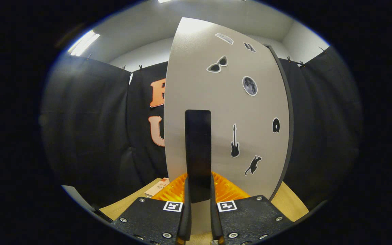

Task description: Open the shoe cabinet door, grab the shoes and put them into the shoe cabinet, then close the shoe cabinet door.

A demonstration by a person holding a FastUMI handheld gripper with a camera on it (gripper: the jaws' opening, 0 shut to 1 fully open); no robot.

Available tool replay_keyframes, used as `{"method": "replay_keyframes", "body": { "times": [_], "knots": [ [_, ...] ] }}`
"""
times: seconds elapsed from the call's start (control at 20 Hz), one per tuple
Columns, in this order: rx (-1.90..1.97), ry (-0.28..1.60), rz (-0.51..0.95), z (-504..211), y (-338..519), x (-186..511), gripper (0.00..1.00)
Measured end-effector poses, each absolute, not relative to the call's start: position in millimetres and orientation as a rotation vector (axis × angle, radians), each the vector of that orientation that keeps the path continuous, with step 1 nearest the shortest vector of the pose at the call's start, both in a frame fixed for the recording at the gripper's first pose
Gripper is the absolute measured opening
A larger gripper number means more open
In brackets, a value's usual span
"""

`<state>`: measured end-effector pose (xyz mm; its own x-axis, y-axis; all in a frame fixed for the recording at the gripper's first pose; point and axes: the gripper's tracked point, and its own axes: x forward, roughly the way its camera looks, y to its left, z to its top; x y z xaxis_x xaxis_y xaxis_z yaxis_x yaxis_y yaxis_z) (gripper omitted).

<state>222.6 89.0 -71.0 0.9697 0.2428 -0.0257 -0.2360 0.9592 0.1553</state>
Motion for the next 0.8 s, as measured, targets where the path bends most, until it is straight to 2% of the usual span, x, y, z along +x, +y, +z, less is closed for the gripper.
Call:
{"method": "replay_keyframes", "body": {
  "times": [0.4,0.8],
  "knots": [
    [0.186,0.02,0.34,-75,34,188,0.23],
    [0.186,0.037,0.204,-85,-36,167,0.22]
  ]
}}
